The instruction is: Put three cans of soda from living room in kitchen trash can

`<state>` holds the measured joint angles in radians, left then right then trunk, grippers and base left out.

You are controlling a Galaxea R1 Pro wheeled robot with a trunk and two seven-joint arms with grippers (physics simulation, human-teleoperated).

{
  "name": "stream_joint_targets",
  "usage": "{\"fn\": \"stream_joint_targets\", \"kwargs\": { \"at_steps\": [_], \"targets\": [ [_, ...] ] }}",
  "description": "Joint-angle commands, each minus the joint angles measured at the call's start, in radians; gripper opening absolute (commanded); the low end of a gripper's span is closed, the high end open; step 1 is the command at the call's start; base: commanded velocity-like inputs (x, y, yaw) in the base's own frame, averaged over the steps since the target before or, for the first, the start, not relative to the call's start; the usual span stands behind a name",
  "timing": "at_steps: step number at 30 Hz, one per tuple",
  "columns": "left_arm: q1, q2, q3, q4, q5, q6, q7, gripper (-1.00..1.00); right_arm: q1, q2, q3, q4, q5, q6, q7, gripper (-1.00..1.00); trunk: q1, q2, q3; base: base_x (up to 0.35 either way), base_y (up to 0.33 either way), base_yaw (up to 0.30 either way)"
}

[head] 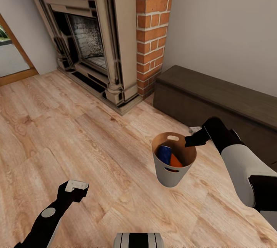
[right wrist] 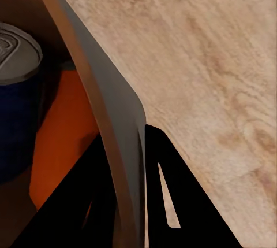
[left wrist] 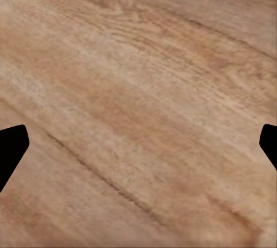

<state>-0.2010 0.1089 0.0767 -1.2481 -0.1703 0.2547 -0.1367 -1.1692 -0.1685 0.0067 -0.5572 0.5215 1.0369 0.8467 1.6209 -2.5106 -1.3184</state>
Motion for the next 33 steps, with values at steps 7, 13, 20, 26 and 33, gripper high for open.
{"fn": "stream_joint_targets", "kwargs": {
  "at_steps": [7,13,20,26,33],
  "targets": [
    [0.000,0.000,0.000,0.001,0.000,0.000,0.000,1.00,0.002,0.000,-0.001,-0.016,-0.021,0.010,0.006,-1.00,0.003,-0.002,-0.016,0.000,0.000,0.000],
    [0.000,0.000,-0.001,0.001,-0.001,0.000,0.000,1.00,0.003,0.001,-0.002,-0.019,-0.021,0.010,0.006,-1.00,0.006,-0.003,-0.029,0.000,0.000,0.000],
    [0.000,0.000,-0.001,0.001,-0.001,0.000,0.002,1.00,0.005,0.001,-0.001,-0.038,-0.021,0.010,0.006,-1.00,0.008,-0.005,-0.041,0.000,0.000,0.000],
    [0.000,0.000,-0.001,0.002,0.000,-0.001,0.002,1.00,0.009,0.002,-0.003,-0.061,-0.021,0.010,0.006,-1.00,0.009,-0.005,-0.038,0.000,0.000,0.000],
    [-0.001,0.000,-0.001,0.034,-0.001,-0.002,0.002,1.00,0.042,0.002,-0.002,-0.163,-0.021,0.010,0.009,-1.00,0.012,-0.006,-0.057,0.000,0.000,0.000]
  ]
}}
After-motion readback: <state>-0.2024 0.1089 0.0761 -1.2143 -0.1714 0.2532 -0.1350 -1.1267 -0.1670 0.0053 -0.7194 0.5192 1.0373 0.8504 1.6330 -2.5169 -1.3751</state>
